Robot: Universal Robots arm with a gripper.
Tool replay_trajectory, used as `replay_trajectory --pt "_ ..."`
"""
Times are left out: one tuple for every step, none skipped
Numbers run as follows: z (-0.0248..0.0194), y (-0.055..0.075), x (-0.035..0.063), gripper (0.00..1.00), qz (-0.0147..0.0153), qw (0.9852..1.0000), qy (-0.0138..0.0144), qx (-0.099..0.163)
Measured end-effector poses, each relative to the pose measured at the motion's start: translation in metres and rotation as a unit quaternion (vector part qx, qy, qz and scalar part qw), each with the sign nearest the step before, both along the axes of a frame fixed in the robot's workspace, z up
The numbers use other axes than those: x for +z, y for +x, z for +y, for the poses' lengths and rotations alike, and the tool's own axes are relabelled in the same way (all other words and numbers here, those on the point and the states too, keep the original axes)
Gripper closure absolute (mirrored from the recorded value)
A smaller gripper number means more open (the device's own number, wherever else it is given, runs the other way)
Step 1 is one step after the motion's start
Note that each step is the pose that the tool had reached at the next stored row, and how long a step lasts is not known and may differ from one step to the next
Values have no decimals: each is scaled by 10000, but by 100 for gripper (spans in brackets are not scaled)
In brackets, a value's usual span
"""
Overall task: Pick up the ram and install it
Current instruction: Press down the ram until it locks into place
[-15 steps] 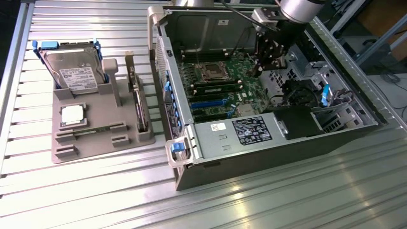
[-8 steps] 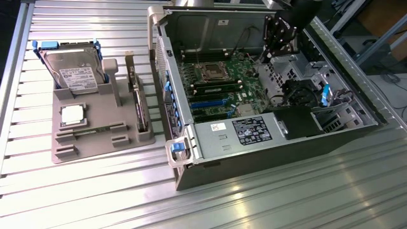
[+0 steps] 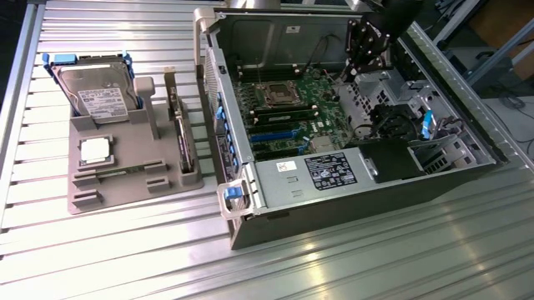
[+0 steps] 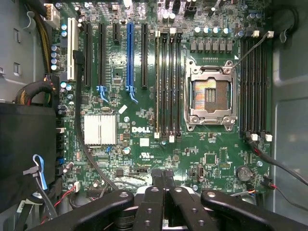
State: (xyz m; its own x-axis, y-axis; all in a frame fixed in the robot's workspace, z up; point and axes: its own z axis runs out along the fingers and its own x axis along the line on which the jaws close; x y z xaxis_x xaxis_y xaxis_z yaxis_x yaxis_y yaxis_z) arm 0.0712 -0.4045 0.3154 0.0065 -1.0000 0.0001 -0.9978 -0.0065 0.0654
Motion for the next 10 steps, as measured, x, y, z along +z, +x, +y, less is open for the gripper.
replay_trajectory --pt "0 0 0 89 0 10000 0 0" --pt "0 0 0 89 0 10000 0 0" --pt "0 0 0 89 0 10000 0 0" --pt "0 0 0 89 0 10000 0 0" --pt "0 0 0 89 0 10000 0 0" --pt "0 0 0 89 0 10000 0 -56" --pt "0 0 1 89 0 9999 -1 -163" --pt "0 0 0 89 0 9994 -1 -334" --pt "0 0 0 89 0 9990 -2 -436" --pt "0 0 0 89 0 9985 -4 -554"
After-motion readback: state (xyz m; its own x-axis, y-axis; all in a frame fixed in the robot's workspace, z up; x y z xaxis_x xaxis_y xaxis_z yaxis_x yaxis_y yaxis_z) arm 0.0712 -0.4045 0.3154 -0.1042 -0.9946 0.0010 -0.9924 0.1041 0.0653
